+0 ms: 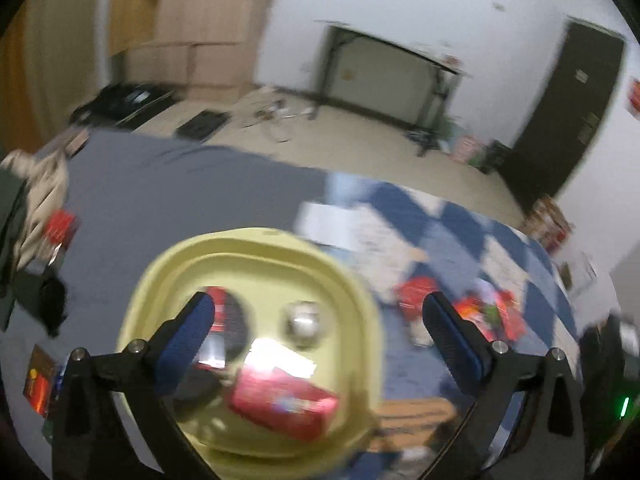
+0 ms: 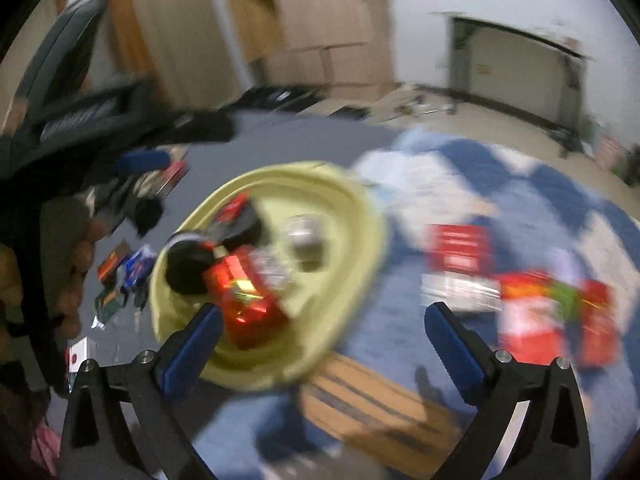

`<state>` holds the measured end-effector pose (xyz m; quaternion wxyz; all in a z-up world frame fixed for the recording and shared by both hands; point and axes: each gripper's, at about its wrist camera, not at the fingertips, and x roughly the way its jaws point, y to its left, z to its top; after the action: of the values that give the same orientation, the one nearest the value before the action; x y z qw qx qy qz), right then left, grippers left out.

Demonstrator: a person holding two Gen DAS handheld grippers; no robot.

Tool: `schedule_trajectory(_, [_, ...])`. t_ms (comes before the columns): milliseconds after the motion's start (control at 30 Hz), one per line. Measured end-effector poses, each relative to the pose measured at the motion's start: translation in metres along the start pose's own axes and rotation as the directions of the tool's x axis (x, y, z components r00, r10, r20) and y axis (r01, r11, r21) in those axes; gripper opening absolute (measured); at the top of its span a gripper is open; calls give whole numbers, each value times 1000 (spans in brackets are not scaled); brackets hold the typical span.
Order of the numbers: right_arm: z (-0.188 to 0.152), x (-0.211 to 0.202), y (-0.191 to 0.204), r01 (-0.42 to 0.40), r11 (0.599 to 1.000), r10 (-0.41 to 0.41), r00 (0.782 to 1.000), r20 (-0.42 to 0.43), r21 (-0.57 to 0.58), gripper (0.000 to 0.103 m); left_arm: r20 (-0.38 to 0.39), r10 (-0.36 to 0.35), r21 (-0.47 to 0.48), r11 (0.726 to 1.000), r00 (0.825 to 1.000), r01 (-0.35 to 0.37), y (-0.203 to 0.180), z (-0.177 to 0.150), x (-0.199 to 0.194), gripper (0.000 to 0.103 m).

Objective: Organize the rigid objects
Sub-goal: 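Grasp a red-and-white cigarette box with the left gripper while the right gripper grasps a red Diamond box, then carry both red boxes over the yellow tray with both grippers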

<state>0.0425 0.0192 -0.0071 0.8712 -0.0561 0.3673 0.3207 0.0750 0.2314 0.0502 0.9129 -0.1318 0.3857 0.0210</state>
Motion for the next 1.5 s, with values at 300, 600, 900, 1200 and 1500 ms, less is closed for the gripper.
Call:
schedule_trajectory(300, [-58,-102,-139,305,922,-314,949,1,240,103,-93,-5,-73,997,996,-1,-82,-23,30,103])
schedule_trajectory(600, [-67,-43,-176,324,917,-319,946,-61,231,102,-214,61,-71,994,975,-78,-115,-28,126,103])
schedule_trajectory(900, [-49,21,-205,337,922,-331,942,-65,192,101,-273,106,-70,989,956,-130,-114,-25,196,103])
schedule_trajectory(1200, [-47,54,-211,362,920,-362,932,-32,149,64,-256,146,-23,987,955,-158,-120,-40,200,60])
schedule_trajectory(1500, [-57,2,-192,364,919,-372,928,30,151,54,-182,95,38,995,979,-90,-117,-36,126,59])
